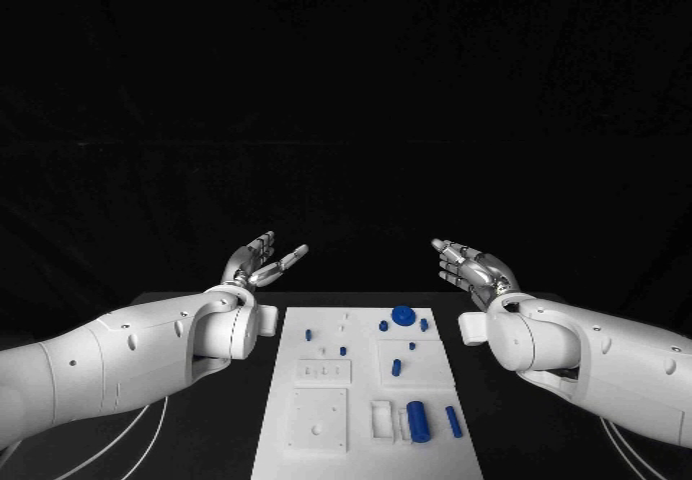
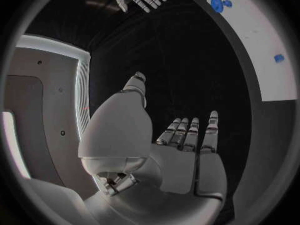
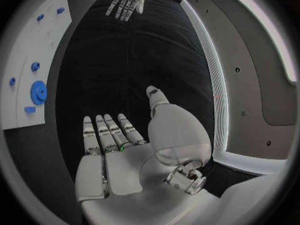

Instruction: Assemble the parts on the task board

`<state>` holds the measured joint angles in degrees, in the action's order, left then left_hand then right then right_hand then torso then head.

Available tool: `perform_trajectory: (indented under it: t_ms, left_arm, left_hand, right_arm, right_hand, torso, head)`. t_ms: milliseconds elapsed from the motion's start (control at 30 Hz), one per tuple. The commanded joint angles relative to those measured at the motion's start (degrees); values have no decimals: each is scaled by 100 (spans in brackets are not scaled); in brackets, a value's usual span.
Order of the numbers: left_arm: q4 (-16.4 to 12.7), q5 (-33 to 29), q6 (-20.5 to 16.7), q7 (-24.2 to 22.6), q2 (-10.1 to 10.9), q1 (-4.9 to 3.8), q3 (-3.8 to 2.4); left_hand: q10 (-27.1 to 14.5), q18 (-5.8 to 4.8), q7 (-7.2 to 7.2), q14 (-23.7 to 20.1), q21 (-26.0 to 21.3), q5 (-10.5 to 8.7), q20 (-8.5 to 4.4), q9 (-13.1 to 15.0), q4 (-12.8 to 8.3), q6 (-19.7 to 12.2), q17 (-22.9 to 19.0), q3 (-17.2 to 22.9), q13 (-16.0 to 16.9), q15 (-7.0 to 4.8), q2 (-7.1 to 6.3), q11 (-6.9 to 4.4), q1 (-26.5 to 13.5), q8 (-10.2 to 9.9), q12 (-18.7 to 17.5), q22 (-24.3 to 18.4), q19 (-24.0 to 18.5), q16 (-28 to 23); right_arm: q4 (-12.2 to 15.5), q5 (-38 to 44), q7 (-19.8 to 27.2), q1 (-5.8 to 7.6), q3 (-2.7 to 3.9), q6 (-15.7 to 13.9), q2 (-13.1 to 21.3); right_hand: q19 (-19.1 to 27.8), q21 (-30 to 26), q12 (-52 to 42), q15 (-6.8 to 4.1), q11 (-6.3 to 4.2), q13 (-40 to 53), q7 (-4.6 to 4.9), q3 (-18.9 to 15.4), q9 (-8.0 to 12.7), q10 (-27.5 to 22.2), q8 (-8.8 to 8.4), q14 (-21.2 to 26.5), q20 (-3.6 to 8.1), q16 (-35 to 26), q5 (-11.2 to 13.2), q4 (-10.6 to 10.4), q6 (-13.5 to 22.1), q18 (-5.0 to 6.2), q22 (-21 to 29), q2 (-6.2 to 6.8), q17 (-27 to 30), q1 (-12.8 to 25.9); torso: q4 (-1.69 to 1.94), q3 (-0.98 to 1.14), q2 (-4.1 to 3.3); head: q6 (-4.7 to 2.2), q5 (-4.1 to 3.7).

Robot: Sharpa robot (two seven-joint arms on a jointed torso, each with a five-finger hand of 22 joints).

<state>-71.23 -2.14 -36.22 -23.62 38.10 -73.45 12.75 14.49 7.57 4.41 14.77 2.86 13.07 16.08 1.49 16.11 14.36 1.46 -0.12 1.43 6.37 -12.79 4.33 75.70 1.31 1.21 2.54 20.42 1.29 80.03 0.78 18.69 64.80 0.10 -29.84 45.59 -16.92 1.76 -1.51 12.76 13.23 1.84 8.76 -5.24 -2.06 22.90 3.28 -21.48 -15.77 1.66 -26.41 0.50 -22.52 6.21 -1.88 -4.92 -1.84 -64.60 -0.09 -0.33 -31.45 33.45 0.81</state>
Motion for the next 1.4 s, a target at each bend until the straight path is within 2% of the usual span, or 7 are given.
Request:
perform_trajectory:
  t_ms: [33, 433, 633, 733, 967, 1167, 1400]
  left_arm:
    - [131, -137, 537, 280, -63, -89, 59]
    - [247, -136, 717, 201, -78, -139, 97]
    - [248, -117, 782, 83, -67, -139, 97]
    - [200, -22, 801, 103, -18, -143, 96]
    - [-98, 501, 904, 270, 208, -226, 90]
    - [-535, 764, 1131, 407, 491, -356, 59]
    - [-1082, 939, 1225, 470, 841, -494, 28]
  left_hand:
    - [122, 116, 29, 93, 42, 72, 47, 13, 89, 126, 15, 23, 12, 19, -19, 21, 284, 30, 35, 13, 96, 31]
    - [510, 172, 128, 719, 135, 19, 50, 34, 34, 475, 58, 212, 35, 61, 296, 116, 328, 52, 56, 47, 378, 81]
    - [2433, 363, 379, 3041, 807, -8, 12, 119, -917, 2025, 173, 92, 125, 237, 1013, 371, 227, 140, 146, 271, 2091, 247]
    - [4419, 156, 422, 4594, 1381, 16, -540, 254, -1230, 3933, 282, 58, 188, 209, 1261, 392, 382, 293, 238, 493, 2963, 686]
    - [5458, -551, 297, 5406, 2770, 6, -1562, 228, -1487, 4458, 1262, -46, 215, -431, 1318, 97, 454, 197, 247, 1275, 3725, 2801]
    - [5661, -364, 273, 5021, 4300, -9, -1730, 281, -1708, 4555, 2468, -20, 201, -602, 1271, -35, 486, 229, 244, 2348, 3790, 5147]
    - [5618, -122, 280, 5082, 5391, 16, -1720, 292, -1947, 4530, 2477, 32, 207, -626, 1276, -22, 410, 232, 254, 3190, 3633, 5735]
  right_arm:
    - [-150, 232, -750, 65, 7, 1240, 12]
    - [-752, 1866, -931, 194, 12, 1342, -81]
    - [-915, 3626, -822, 193, 18, 1067, -191]
    - [-973, 4460, -871, 193, 27, 1006, -254]
    - [-1012, 5980, -1183, 196, 100, 1178, -382]
    - [-934, 7282, -1591, 293, 161, 1377, -493]
    - [-765, 8469, -2053, 401, 175, 1419, -575]
  right_hand:
    - [-223, 53, -48, 19, 8, 15, 350, 25, -22, 189, 42, -138, -27, 29, 88, 269, -232, 145, -24, 54, -13, -507]
    - [-2614, 420, -171, -60, -178, 154, 54, 798, -106, 2995, 246, -2730, 255, 167, 532, 987, -2162, 198, -189, 374, -178, -1085]
    - [-3891, 571, -193, -536, -575, 160, -2, 1708, -152, 4151, 135, -4245, 778, 183, 491, 1486, -3527, 15, -195, 429, -379, -795]
    - [-4465, 811, -191, -810, -702, 164, -18, 1926, -159, 4488, 111, -4895, 1016, 360, 505, 1564, -3695, 75, -289, 464, -536, -748]
    - [-5908, 1818, -180, -1332, -904, 170, -88, 1615, -165, 4836, 62, -6478, 1594, 1201, 556, 1551, -3793, 187, -784, 641, -1473, -834]
    - [-6163, 3565, -155, -1557, -1046, 196, -161, 2079, -170, 5199, 56, -5869, 2048, 3948, 526, 1549, -3826, -3, -2141, 804, -4382, -686]
    - [-5923, 4307, -191, -1536, -1053, 207, -157, 2642, -165, 5188, 45, -6052, 1977, 4144, 598, 1508, -3834, 165, -3018, 1019, -4609, -580]
  torso:
    - [0, -1, -1]
    - [14, 1, -14]
    - [25, -5, -22]
    - [24, -11, -35]
    - [8, -36, -143]
    - [18, -66, -320]
    - [56, -90, -530]
  head:
    - [1, 0]
    - [-10, 122]
    - [27, 141]
    - [25, 151]
    - [38, 179]
    - [11, 131]
    - [-36, 99]
